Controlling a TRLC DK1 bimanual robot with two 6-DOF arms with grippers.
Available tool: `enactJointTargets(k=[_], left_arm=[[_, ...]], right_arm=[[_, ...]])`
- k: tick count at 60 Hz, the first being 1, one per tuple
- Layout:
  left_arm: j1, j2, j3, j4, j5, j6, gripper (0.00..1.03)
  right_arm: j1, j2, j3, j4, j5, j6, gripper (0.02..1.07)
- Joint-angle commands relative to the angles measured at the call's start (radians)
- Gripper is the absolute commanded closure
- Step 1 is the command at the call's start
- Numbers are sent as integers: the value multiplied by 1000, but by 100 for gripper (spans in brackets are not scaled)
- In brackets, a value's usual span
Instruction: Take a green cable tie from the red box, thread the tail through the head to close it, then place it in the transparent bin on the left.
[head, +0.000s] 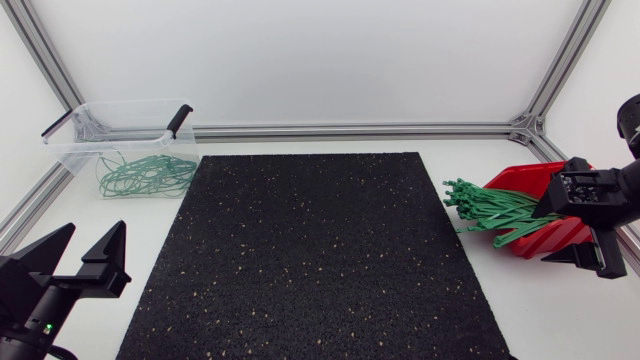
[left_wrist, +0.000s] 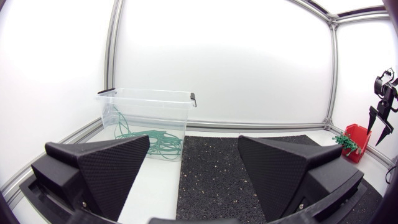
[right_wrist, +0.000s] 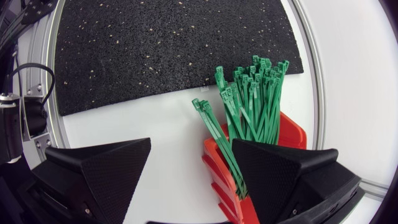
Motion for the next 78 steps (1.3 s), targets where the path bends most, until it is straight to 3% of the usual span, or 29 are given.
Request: enactJointTargets(k=[1,28,60,78], left_arm=[[-8,-8,-36,-26,-2,-4,4],[-8,-8,-38,-26,0,-3,4],[-8,-7,-36,-26,-2,-4,4],[-11,-8,-38,-26,0,-4,4]], right_arm=[[0,26,-41,0,7,-70,14],[77,49,-204,213,84,-79,16],[123,104,-228,282,111,-53,16],[138,139,-255,409,170,-35,16]])
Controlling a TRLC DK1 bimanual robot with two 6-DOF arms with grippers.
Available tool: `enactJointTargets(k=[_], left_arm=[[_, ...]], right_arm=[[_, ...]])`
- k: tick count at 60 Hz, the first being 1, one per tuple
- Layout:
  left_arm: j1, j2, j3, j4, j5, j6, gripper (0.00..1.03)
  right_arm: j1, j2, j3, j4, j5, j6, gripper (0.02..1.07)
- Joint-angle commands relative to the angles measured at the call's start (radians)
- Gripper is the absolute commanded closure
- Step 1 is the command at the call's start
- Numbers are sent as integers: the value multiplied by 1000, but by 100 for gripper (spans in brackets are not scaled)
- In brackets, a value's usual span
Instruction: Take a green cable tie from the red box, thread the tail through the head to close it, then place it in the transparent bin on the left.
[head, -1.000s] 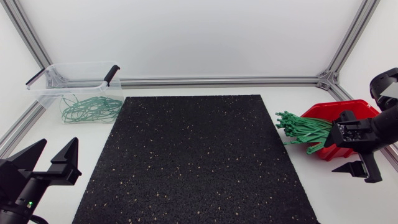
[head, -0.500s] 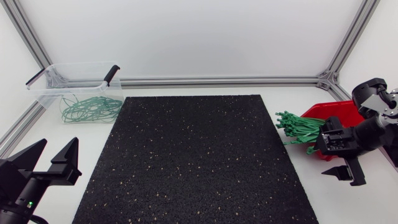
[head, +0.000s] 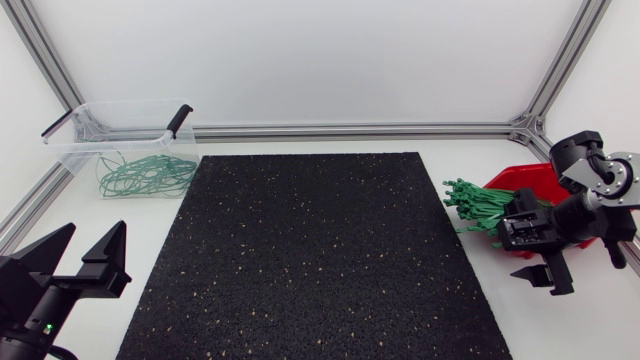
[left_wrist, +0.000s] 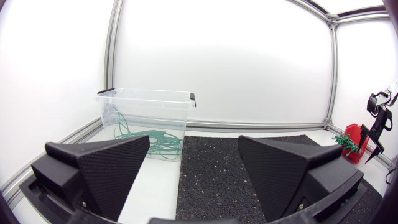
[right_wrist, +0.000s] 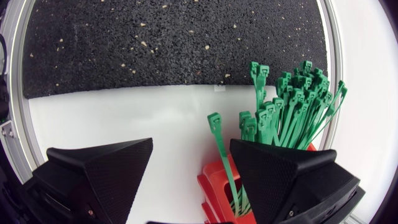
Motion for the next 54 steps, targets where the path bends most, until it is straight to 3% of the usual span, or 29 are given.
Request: enactJointTargets(k=[1,4,9,19,31,40,48,54], left_arm=[[-9,-8,-38,-26,-1,-4,4],[-13,-8,-38,-26,0,-4,4],[-14,-8,-38,-26,0,-4,4],[-16,-8,-38,-26,-1,-4,4],[-16,-8,-38,-26,-1,-4,4],[-16,-8,-38,-26,-1,-4,4],[-17,-8,-38,-26,-1,-4,4],[-20,-8,-38,-28,-1,-4,4]], right_arm=[[7,30,-28,26,19,9,16],[5,31,-33,48,28,7,17],[4,28,-38,61,33,3,27],[5,-12,-59,74,33,-16,57],[5,-61,-77,77,28,-22,61],[5,-92,-108,141,28,-37,80],[5,-112,-133,192,32,-45,80],[5,-124,-139,204,30,-46,91]])
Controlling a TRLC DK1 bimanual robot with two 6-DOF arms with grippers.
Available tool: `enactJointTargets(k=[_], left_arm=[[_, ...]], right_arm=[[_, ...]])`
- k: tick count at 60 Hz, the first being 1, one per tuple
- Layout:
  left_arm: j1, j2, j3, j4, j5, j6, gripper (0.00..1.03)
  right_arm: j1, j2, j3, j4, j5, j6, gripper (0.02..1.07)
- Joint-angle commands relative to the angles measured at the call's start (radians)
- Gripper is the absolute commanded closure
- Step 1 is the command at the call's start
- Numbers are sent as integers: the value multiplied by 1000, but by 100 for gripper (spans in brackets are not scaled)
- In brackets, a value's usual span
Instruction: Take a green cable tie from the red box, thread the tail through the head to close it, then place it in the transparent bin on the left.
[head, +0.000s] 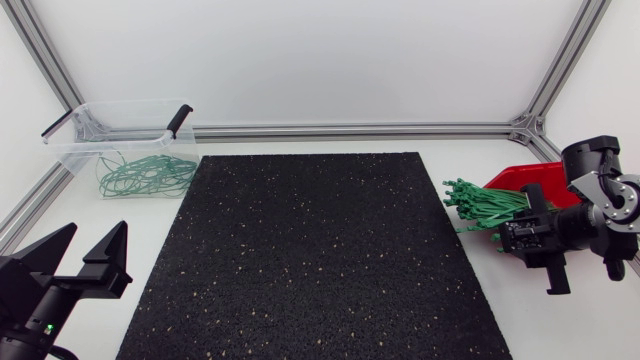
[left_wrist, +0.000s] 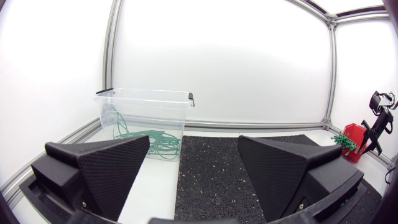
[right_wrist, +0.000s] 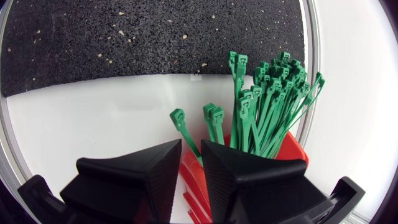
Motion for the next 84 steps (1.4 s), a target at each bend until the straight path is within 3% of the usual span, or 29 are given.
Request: enactJointTargets(k=[1,19,27,49,71,84], left_arm=[[-10,-8,-38,-28,-1,-4,4],[-7,-8,-38,-28,-1,-4,4],[-10,-8,-36,-28,-1,-4,4],[-13,-11,-36,-20,-1,-3,4],[-10,-11,-4,-23,0,-3,4],[10,-13,68,-63,0,2,5]], right_arm=[[5,-17,-27,16,3,-39,93],[5,-36,-56,84,6,-49,95],[5,-70,-62,84,3,-48,101],[34,-235,-67,49,-16,-39,101],[190,-424,47,-11,4,165,101],[292,-424,258,-168,36,399,101]])
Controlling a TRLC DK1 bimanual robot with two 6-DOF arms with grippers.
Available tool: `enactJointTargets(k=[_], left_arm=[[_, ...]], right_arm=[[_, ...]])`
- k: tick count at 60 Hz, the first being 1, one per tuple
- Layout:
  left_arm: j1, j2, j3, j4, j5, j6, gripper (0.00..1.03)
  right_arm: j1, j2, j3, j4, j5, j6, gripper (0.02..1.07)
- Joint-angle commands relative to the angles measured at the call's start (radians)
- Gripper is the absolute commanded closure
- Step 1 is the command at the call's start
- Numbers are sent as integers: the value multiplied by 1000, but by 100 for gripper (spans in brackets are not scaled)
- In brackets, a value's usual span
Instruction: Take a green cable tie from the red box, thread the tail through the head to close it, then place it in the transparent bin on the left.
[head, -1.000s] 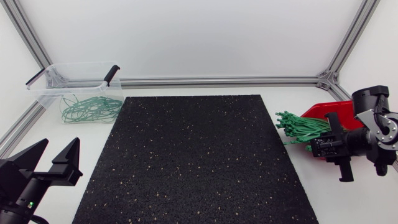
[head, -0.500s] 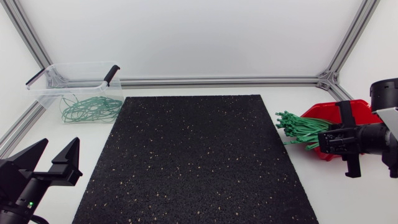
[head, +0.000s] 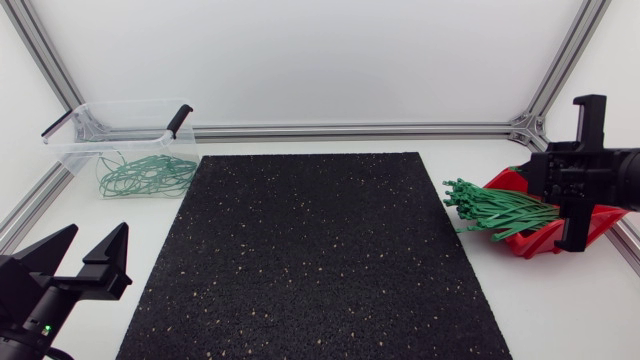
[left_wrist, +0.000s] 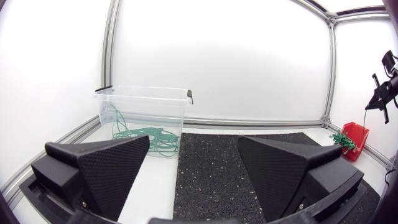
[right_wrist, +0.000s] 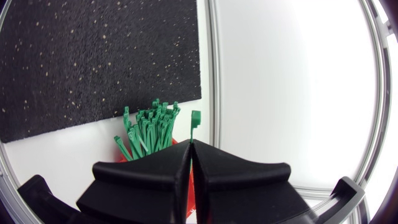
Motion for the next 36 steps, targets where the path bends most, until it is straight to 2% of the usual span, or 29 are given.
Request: enactJointTargets(k=[1,4,16,22,27,36], left_arm=[[13,-9,50,-19,0,0,5],[14,-9,69,-41,0,-3,5],[42,-6,156,-206,-5,9,5],[27,31,201,-219,6,-26,10],[25,75,239,-223,23,-34,20],[28,126,307,-265,75,-63,21]], right_arm=[[32,21,115,-49,11,135,101],[47,36,184,-112,5,195,101],[126,55,354,-218,-2,358,101],[165,79,446,-348,-28,436,101],[178,95,503,-431,-71,493,101],[202,150,587,-594,-128,576,101]])
